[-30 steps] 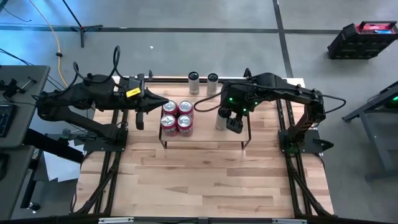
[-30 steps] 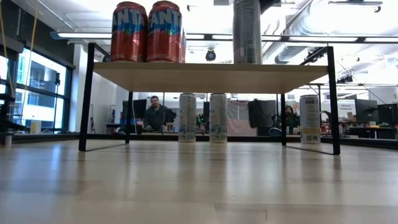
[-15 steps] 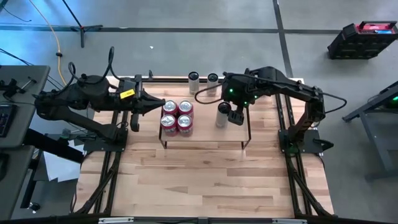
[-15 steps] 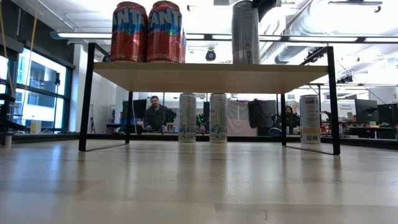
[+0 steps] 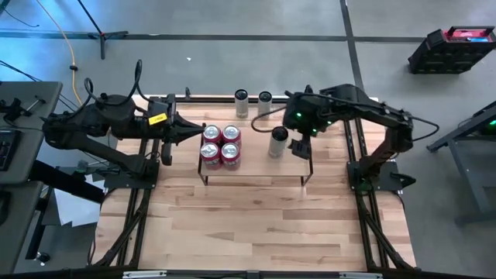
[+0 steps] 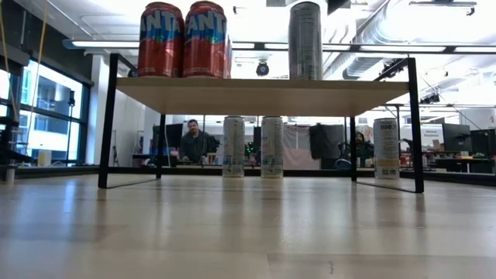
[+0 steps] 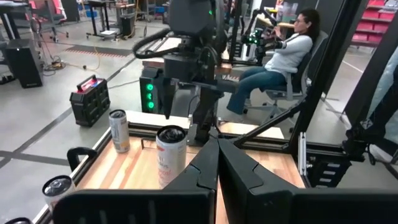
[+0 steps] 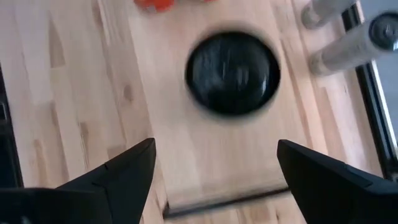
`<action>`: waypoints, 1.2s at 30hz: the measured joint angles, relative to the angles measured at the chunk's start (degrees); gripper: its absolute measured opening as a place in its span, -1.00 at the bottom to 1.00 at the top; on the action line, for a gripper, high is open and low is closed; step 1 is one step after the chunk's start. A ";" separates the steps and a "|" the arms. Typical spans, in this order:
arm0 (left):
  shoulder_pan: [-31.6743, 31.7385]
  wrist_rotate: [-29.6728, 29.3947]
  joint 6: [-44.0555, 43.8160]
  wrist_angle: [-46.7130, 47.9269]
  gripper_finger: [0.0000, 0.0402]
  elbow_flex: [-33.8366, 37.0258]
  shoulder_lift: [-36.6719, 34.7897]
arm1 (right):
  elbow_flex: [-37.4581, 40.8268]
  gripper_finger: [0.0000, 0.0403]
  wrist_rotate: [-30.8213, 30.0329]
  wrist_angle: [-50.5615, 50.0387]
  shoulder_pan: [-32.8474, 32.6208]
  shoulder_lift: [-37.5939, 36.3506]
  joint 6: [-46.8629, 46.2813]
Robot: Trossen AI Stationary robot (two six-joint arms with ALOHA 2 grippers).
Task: Place canned beverage on shelf
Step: Put the white yellow soda can on the shelf
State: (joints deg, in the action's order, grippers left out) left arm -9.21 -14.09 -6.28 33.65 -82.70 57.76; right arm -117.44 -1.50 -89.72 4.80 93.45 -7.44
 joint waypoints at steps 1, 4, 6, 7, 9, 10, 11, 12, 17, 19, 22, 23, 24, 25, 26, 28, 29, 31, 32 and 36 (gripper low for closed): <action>0.00 0.00 -0.07 0.01 -1.00 0.00 -0.18 | 1.73 0.59 -0.32 -0.18 -0.04 -1.32 -0.01; 0.00 0.00 -0.03 -0.12 -1.00 0.00 -0.65 | 9.32 0.58 -1.57 -0.27 0.48 -6.17 -2.41; 0.00 0.00 -0.07 -0.03 -1.00 0.00 -0.95 | 13.71 0.55 -1.43 -0.37 0.53 -9.75 -6.60; 0.00 0.00 -0.05 0.06 -1.00 0.00 -1.11 | 15.23 0.52 -1.17 -0.20 0.40 -11.49 -8.81; 0.00 0.00 -0.04 -0.17 -1.00 0.00 -1.29 | 17.24 0.44 -0.43 1.18 -1.00 -14.19 -13.50; 0.00 0.00 -0.03 -0.20 -1.00 0.00 -1.38 | 17.93 0.38 0.03 3.41 -1.92 -15.13 -15.84; 0.07 0.00 0.00 -0.20 -1.00 0.00 -1.48 | 18.49 0.31 0.09 6.25 -2.98 -15.90 -18.20; 0.28 0.00 0.36 -0.55 -1.00 0.00 -1.49 | 19.01 0.23 0.18 8.82 -4.10 -16.51 -20.40; 1.11 -0.08 1.92 -2.95 -1.00 0.00 -1.53 | 22.04 -0.25 -0.04 15.73 -9.24 -15.97 -27.72; 1.11 -0.13 1.98 -3.95 -1.00 0.00 -1.53 | 23.67 -0.45 -1.85 15.48 -10.15 -14.86 -28.24; 1.11 -0.11 1.98 -3.98 -1.00 0.00 -1.52 | 24.75 -0.74 -5.57 14.16 -9.93 -13.39 -28.57; 1.11 -0.11 1.95 -3.95 -1.00 0.00 -1.48 | 24.77 -0.83 -6.91 14.45 -9.65 -12.94 -28.33; 1.11 -0.11 1.89 -3.95 -1.00 0.00 -1.42 | 24.73 -0.91 -8.00 15.26 -9.35 -12.58 -28.15; 1.11 -0.11 1.87 -4.02 -1.00 0.00 -1.36 | 24.55 -0.95 -8.84 16.39 -8.99 -12.34 -27.42; 1.11 -0.11 1.71 -3.96 -1.00 0.00 -1.33 | 24.48 -0.97 -9.36 18.10 -8.61 -12.18 -26.72; 1.11 -0.08 0.98 -3.98 -1.00 0.00 -1.27 | 24.34 -0.94 -10.51 20.52 -7.77 -11.75 -25.13; 1.11 -0.07 0.81 -3.94 -1.00 0.00 -1.24 | 24.34 -0.92 -10.79 20.56 -7.36 -11.46 -24.66; 1.09 -0.04 0.48 -4.03 -1.00 0.00 -1.03 | 24.34 -0.92 -11.91 19.14 -6.84 -10.84 -24.08; 1.01 -0.02 0.35 -3.88 -1.00 0.00 -0.94 | 24.34 -0.93 -12.45 18.44 -6.66 -10.78 -23.95; 0.58 -0.02 0.39 -4.02 -1.00 0.00 -0.93 | 24.34 -0.99 -15.59 20.00 -6.64 -10.93 -21.93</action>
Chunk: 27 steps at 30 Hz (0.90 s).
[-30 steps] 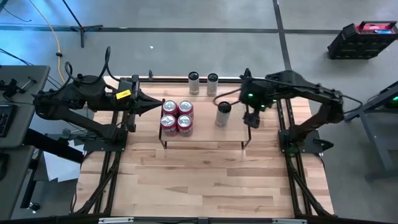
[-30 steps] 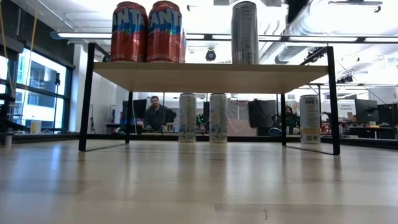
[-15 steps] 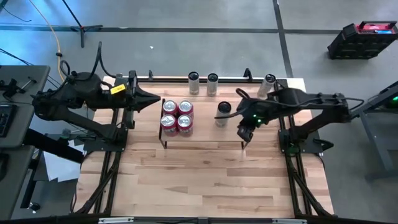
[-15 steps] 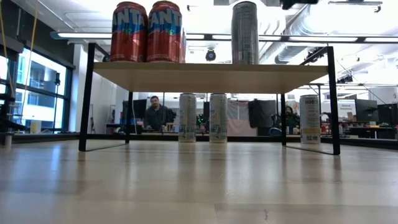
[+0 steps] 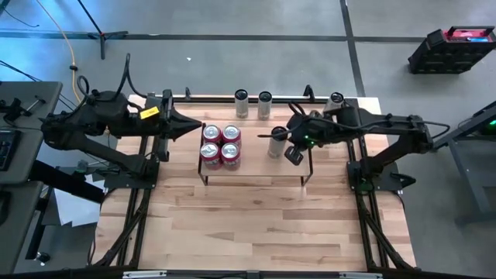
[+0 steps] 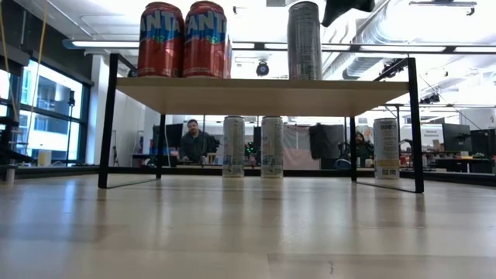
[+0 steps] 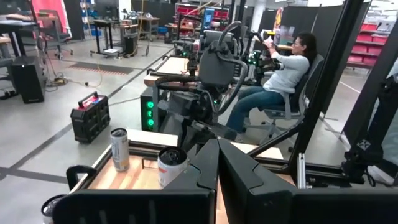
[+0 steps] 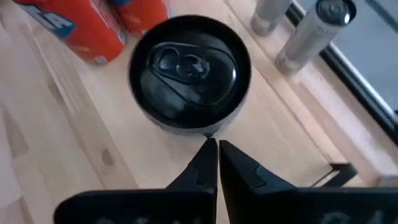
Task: Place canned beverage on shelf
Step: Put the white yellow soda can on the shelf
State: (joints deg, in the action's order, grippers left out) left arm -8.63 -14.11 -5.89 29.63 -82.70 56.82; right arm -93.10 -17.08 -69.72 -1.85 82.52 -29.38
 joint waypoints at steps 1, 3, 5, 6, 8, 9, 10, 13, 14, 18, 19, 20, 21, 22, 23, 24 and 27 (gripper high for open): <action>-0.08 0.02 0.00 0.04 -1.00 0.00 0.02 | 0.00 -0.99 -0.51 0.49 0.00 0.02 0.68; -0.08 0.00 0.25 0.08 -1.00 0.00 0.12 | 0.00 -0.98 -1.12 1.06 0.00 0.02 1.26; -0.03 0.02 0.48 0.04 -1.00 0.00 0.10 | 0.00 -0.98 -1.95 0.09 0.00 0.02 1.37; 0.01 0.00 0.48 0.01 -1.00 0.00 0.07 | 0.00 -0.98 -2.49 -0.75 0.00 0.02 1.35; 0.03 0.00 0.53 0.04 -1.00 0.00 0.08 | 0.00 -0.99 -4.04 -2.20 0.00 0.02 0.71; 0.03 0.00 0.64 0.06 -1.00 0.00 0.08 | 0.00 -1.00 -4.85 -2.90 0.00 0.02 0.08; 0.03 0.00 0.91 0.05 -1.00 0.00 0.08 | 0.00 -1.00 -5.70 -3.48 0.00 0.02 -0.35; 0.03 0.00 1.52 0.04 -1.00 0.00 0.08 | 0.00 -1.00 -6.47 -2.45 0.00 0.02 -0.62; 0.03 0.00 1.53 0.06 -1.00 0.00 0.08 | 0.00 -1.00 -6.49 -1.66 0.00 0.02 -0.60; 0.03 0.00 1.64 0.06 -1.00 0.00 0.08 | 0.00 -1.00 -5.57 0.07 0.00 0.02 -0.60; 0.03 0.00 1.66 0.06 -1.00 0.00 0.08 | 0.00 -1.00 -4.68 0.30 0.00 0.02 -0.60; 0.03 0.00 1.66 0.06 -1.00 0.00 0.08 | 0.13 -1.00 -3.75 0.66 -0.02 0.02 -0.73; 0.03 0.00 1.66 0.06 -1.00 0.00 0.08 | 0.36 -1.00 -2.89 1.13 -0.08 0.04 -1.24; 0.03 0.00 1.81 0.06 -1.00 0.00 0.08 | 0.65 -1.00 -2.06 1.37 -0.29 0.06 -1.67; 0.03 0.00 2.11 0.06 -1.00 0.00 0.08 | 0.99 -1.00 -1.34 1.66 -0.51 0.11 -1.84; 0.03 0.00 2.31 0.06 -1.00 0.00 0.08 | 1.36 -1.00 -0.49 2.27 -0.80 0.11 -2.02; 0.03 0.00 2.48 0.06 -1.00 0.00 0.08 | 2.87 -1.00 2.02 6.20 -1.86 0.11 -2.68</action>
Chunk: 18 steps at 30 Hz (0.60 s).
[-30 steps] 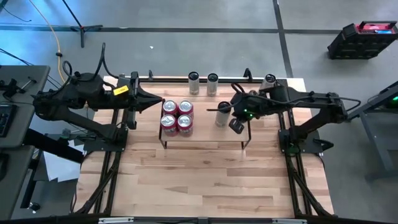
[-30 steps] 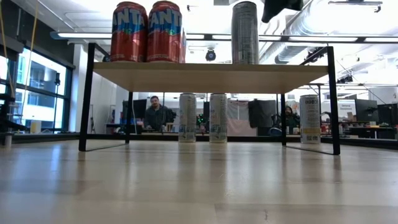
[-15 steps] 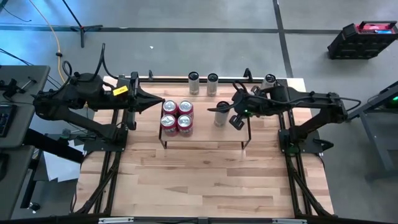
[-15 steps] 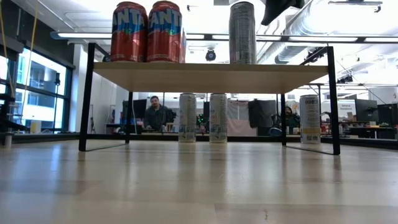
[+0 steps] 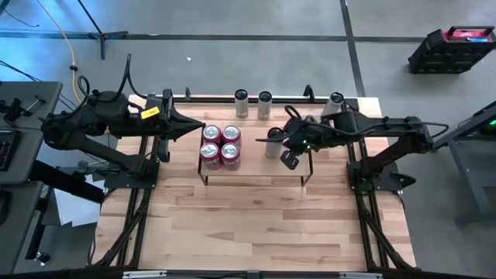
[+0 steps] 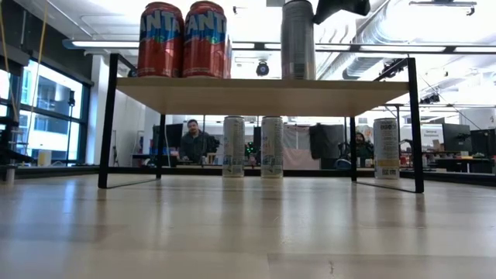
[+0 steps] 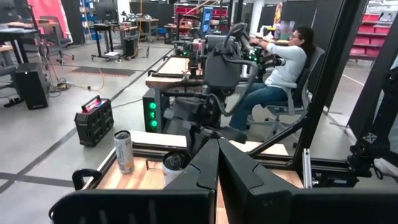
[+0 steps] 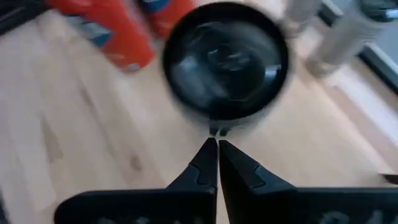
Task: Place canned beverage on shelf
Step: Put the white yellow soda can on the shelf
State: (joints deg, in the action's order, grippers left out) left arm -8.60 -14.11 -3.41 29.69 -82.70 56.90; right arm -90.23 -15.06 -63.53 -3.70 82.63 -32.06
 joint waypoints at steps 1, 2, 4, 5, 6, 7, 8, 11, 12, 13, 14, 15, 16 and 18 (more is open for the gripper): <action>0.00 0.00 -0.17 0.03 -1.00 0.00 0.00 | 0.47 -1.00 0.50 0.94 -0.37 0.03 -0.04; 0.00 0.00 -0.30 0.04 -1.00 0.00 0.00 | 0.81 -1.00 0.58 1.18 -0.67 0.09 -0.08; 0.00 0.00 -0.38 0.04 -1.00 0.00 0.00 | 1.11 -1.00 0.33 1.06 -1.03 0.09 -0.53; 0.00 0.00 -0.38 0.07 -1.00 0.00 0.00 | 1.11 -1.00 0.20 1.03 -1.03 0.09 -0.99; 0.00 0.00 -0.38 0.09 -1.00 0.00 0.00 | 1.12 -1.00 0.15 1.18 -0.98 0.09 -1.38; 0.00 0.00 -0.38 0.07 -1.00 0.00 -0.02 | 1.13 -1.00 0.24 1.82 -0.96 0.09 -1.54; 0.00 0.00 -0.38 0.08 -1.00 0.00 -0.02 | 1.13 -1.00 0.38 2.67 -0.94 0.09 -1.52; 0.00 0.00 -0.38 0.24 -1.00 0.00 -0.02 | 1.13 -1.00 -0.37 2.39 -1.20 0.09 0.04; 0.00 0.00 -0.38 0.39 -1.00 0.00 -0.02 | 1.11 -1.00 -1.39 0.99 -1.25 0.09 0.18; 0.00 0.00 -0.40 0.46 -1.00 0.00 -0.02 | 1.11 -1.00 -2.41 -0.94 -1.25 0.04 0.05; 0.00 0.00 -0.42 0.48 -1.00 0.00 -0.02 | 1.11 -1.00 -3.69 -2.71 -1.09 -0.05 -0.37; 0.00 0.00 -0.46 0.48 -1.00 0.00 -0.02 | 1.11 -1.00 -5.28 -4.16 -0.82 -0.15 -0.50; 0.00 0.00 -0.58 0.46 -1.00 0.00 -0.02 | 1.11 -1.00 -6.92 -5.14 -0.65 -0.23 -0.47; 0.00 0.00 -0.84 0.48 -1.00 0.00 -0.04 | 1.11 -1.00 -10.54 -5.79 -0.08 -0.24 -0.48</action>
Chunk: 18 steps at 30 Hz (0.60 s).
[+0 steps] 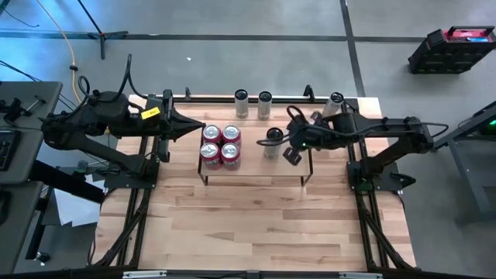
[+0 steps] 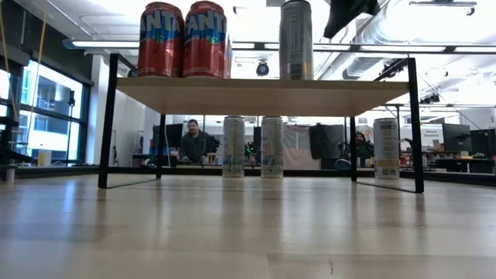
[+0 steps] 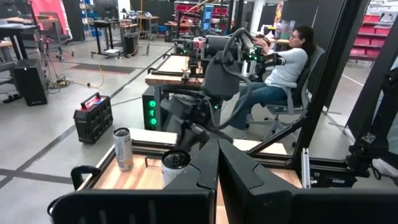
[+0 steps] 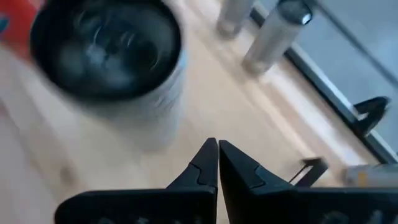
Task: Place canned beverage on shelf
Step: Put the white yellow soda can on the shelf
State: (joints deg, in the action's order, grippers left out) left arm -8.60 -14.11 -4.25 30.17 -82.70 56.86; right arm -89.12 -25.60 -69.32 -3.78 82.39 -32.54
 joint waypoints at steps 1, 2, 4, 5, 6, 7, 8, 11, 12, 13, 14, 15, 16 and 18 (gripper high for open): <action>0.00 0.00 -0.02 0.00 -1.00 0.00 0.00 | 0.00 -1.00 -1.06 0.68 0.24 0.02 -0.06; 0.00 0.00 -0.02 0.00 -1.00 0.00 0.00 | 0.00 -1.00 -1.13 1.83 0.52 0.01 -0.13; 0.00 0.00 -0.02 0.00 -1.00 0.00 0.00 | 0.00 -1.00 0.26 4.29 0.85 0.02 0.39; 0.00 0.00 -0.03 0.00 -1.00 0.00 0.00 | 0.00 -1.00 1.26 5.17 0.84 0.02 0.98; 0.00 0.00 -0.19 0.00 -1.00 0.00 0.00 | -0.01 -1.00 2.38 5.80 0.69 0.02 1.40; 0.00 0.00 -0.19 0.00 -1.00 0.00 0.00 | -0.02 -1.00 3.53 6.06 0.45 0.02 1.50; 0.00 0.00 -0.23 0.00 -1.00 0.00 0.00 | -0.02 -1.00 4.42 6.12 0.25 0.02 1.48; 0.00 0.00 -0.63 0.00 -1.00 0.00 0.00 | -0.02 -1.00 7.33 7.25 -0.48 0.02 1.48; 0.00 0.00 -0.65 0.00 -1.00 0.00 0.00 | -0.02 -1.00 8.54 8.12 -0.81 0.02 1.51; 0.00 0.00 -0.65 0.00 -1.00 0.00 0.00 | -0.02 -1.00 9.70 9.20 -1.12 0.02 1.55; 0.00 0.00 -0.65 0.00 -1.00 0.00 0.00 | -0.02 -1.00 10.68 9.91 -1.41 0.02 1.91; 0.00 0.00 -0.65 0.00 -1.00 0.00 0.00 | -0.04 -1.00 11.48 10.14 -1.70 0.02 2.64; 0.00 0.00 -0.65 0.00 -1.00 0.00 0.00 | -0.04 -1.00 11.76 10.08 -1.91 0.02 2.94; 0.00 0.00 -0.65 0.00 -1.00 0.00 0.00 | -0.04 -1.00 11.21 8.86 -2.09 0.02 3.04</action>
State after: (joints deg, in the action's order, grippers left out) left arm -8.60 -14.11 -4.91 30.17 -82.70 56.86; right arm -89.17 -14.39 -60.45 -5.87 82.41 -29.50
